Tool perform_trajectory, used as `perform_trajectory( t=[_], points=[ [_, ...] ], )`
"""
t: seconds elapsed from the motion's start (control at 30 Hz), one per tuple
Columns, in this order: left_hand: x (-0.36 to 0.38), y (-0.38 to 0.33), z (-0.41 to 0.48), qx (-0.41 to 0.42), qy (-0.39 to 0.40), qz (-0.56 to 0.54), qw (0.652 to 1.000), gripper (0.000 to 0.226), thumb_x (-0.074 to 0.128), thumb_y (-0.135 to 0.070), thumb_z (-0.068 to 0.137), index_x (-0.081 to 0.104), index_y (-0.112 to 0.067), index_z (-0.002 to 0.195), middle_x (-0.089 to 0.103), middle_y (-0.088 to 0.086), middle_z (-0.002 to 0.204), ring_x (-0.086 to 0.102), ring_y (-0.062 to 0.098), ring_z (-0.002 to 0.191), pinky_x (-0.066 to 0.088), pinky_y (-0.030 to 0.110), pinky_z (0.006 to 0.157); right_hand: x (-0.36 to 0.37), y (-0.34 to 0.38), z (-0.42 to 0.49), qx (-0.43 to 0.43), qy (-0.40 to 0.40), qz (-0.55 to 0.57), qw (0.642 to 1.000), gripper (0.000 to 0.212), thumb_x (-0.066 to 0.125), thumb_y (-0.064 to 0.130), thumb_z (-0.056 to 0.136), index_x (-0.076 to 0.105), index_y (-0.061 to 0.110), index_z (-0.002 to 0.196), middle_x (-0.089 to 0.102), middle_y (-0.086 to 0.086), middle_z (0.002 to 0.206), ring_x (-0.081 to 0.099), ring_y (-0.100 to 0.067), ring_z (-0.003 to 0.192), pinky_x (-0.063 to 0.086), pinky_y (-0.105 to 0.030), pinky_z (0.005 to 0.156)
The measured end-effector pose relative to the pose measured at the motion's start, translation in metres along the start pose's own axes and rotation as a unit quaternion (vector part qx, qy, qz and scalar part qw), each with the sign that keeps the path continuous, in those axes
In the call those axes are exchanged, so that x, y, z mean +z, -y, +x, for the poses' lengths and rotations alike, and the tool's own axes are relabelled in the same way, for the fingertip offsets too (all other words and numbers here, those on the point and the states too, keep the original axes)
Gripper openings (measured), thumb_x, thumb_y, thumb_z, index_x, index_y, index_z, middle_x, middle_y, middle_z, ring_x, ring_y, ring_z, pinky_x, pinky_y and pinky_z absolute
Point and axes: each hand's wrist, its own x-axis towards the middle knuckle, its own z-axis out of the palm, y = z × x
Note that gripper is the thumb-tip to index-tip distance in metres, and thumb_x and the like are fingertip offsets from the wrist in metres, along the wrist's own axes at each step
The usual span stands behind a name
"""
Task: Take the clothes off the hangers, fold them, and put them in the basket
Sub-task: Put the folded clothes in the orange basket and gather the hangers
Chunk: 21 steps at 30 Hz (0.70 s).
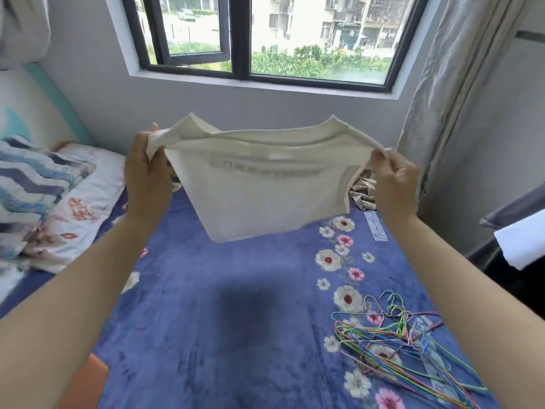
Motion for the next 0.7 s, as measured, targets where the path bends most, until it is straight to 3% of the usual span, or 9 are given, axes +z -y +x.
perform_trajectory(
  t=[0.07,0.13,0.2,0.27,0.33,0.4,0.53,0.6,0.7],
  points=[
    [-0.015,0.033,-0.031,-0.004,0.019,0.038,0.999,0.031,0.042,-0.008,0.095,0.057,0.001,0.12,0.062,0.016,0.122,0.058,0.014,0.106,0.044,0.02,0.09,-0.007,-0.02,-0.028,0.023,0.033,-0.025,0.999,0.028,0.054,0.008,0.095,0.057,0.004,0.067,0.054,0.013,0.053,0.041,0.002,0.05,0.033,-0.021,0.055],
    [-0.031,0.069,-0.067,-0.009,0.053,0.068,0.996,0.03,0.044,-0.005,0.097,0.055,0.004,0.123,0.054,0.013,0.137,0.051,0.025,0.124,0.038,0.032,0.103,-0.011,-0.044,-0.059,0.054,0.072,-0.05,0.995,0.029,0.056,0.007,0.093,0.06,-0.007,0.068,0.062,-0.006,0.067,0.044,0.0,0.051,0.033,-0.023,0.055],
    [-0.046,0.101,-0.11,-0.012,0.099,0.091,0.991,0.028,0.043,-0.003,0.098,0.055,0.006,0.122,0.053,0.015,0.137,0.048,0.024,0.124,0.037,0.031,0.105,-0.011,-0.07,-0.093,0.094,0.108,-0.078,0.987,0.025,0.058,0.005,0.093,0.067,0.003,0.069,0.067,-0.001,0.08,0.053,0.007,0.059,0.037,-0.016,0.057],
    [-0.063,0.131,-0.156,-0.035,0.151,0.109,0.982,0.034,0.043,-0.007,0.097,0.055,0.004,0.126,0.054,0.013,0.136,0.049,0.022,0.124,0.035,0.019,0.105,-0.009,-0.099,-0.132,0.141,0.142,-0.104,0.974,0.022,0.061,0.009,0.09,0.071,0.018,0.074,0.07,0.005,0.089,0.059,0.011,0.071,0.044,-0.017,0.067],
    [-0.08,0.162,-0.201,-0.09,0.198,0.123,0.968,0.037,0.045,-0.002,0.098,0.053,0.0,0.134,0.051,0.008,0.14,0.048,0.022,0.127,0.031,0.011,0.103,-0.007,-0.133,-0.171,0.174,0.182,-0.14,0.958,0.018,0.062,0.017,0.085,0.073,0.016,0.071,0.072,0.001,0.089,0.063,-0.004,0.078,0.044,-0.024,0.072],
    [-0.097,0.187,-0.244,-0.144,0.24,0.158,0.947,0.04,0.047,0.002,0.098,0.052,-0.005,0.137,0.045,0.0,0.145,0.044,0.017,0.132,0.027,0.016,0.107,-0.008,-0.167,-0.208,0.201,0.228,-0.188,0.934,0.027,0.061,0.017,0.085,0.068,0.003,0.063,0.073,-0.011,0.082,0.062,-0.023,0.078,0.04,-0.03,0.069],
    [-0.139,0.241,-0.329,-0.198,0.378,0.273,0.862,0.046,0.043,0.012,0.091,0.06,-0.009,0.129,0.039,0.002,0.151,0.036,0.024,0.141,0.022,0.036,0.117,-0.013,-0.224,-0.292,0.246,0.384,-0.304,0.837,0.038,0.054,0.031,0.084,0.043,0.013,0.053,0.047,0.0,0.054,0.051,-0.025,0.063,0.034,-0.039,0.063],
    [-0.154,0.267,-0.363,-0.185,0.452,0.345,0.802,0.052,0.04,0.013,0.087,0.062,-0.014,0.125,0.032,0.008,0.156,0.026,0.028,0.146,0.017,0.042,0.119,-0.014,-0.256,-0.336,0.27,0.454,-0.341,0.778,0.04,0.056,0.027,0.092,0.04,0.018,0.055,0.045,0.004,0.058,0.051,-0.021,0.068,0.033,-0.032,0.059],
    [-0.166,0.294,-0.412,-0.2,0.528,0.417,0.712,0.062,0.035,0.007,0.092,0.047,-0.025,0.143,0.01,0.009,0.163,0.006,0.027,0.151,0.011,0.04,0.119,-0.022,-0.293,-0.391,0.275,0.528,-0.38,0.708,0.031,0.038,0.044,0.086,0.053,0.024,0.067,0.05,0.006,0.074,0.056,-0.02,0.08,0.04,-0.028,0.062]
  ],
)
